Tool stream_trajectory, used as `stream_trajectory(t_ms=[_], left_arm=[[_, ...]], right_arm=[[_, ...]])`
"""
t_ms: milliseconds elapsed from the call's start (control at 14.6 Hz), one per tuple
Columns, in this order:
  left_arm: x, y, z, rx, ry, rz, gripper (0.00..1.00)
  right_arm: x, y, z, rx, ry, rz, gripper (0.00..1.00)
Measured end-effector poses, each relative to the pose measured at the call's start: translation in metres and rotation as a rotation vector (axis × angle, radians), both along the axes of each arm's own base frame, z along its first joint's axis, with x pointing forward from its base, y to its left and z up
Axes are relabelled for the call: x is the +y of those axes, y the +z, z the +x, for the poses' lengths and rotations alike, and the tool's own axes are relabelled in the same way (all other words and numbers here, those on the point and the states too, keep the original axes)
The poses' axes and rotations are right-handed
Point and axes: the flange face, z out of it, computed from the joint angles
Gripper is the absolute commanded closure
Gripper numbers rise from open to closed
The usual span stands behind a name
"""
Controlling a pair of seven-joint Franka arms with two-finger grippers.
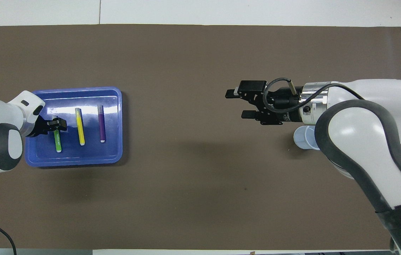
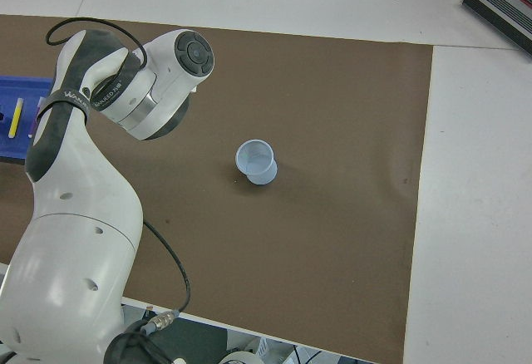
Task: Transfer and insert pens with both arms
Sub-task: 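Grasp the green pen in the tray with the left gripper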
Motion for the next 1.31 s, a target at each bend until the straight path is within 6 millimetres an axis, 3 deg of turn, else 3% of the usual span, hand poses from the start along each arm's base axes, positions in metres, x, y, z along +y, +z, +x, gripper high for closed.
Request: stream_trajectory(t_ms=[137, 275, 550, 1099, 1305], left_arm=[[0.000, 0.000, 0.001, -0.005, -0.002, 0.001, 0.44], [0.000, -0.001, 0.002, -0.008, -0.007, 0.001, 0.57], [0.001, -0.004, 0.003, -0.015, -0.029, 0.003, 1.00], [0.002, 0.000, 0.007, -0.023, -0.055, 0.005, 1.00], [0.002, 0.021, 0.017, 0.025, -0.049, -0.002, 1.00]], right_arm=[[0.002, 0.000, 0.000, 0.000, 0.003, 0.000, 0.00], [0.011, 0.000, -0.004, 0.007, 0.013, 0.001, 0.00], [0.015, 0.002, -0.003, 0.000, -0.002, -0.003, 0.00], [0.025, 0.002, -0.007, -0.001, 0.008, -0.005, 0.00], [0.026, 0.002, -0.007, -0.003, 0.007, -0.005, 0.00]])
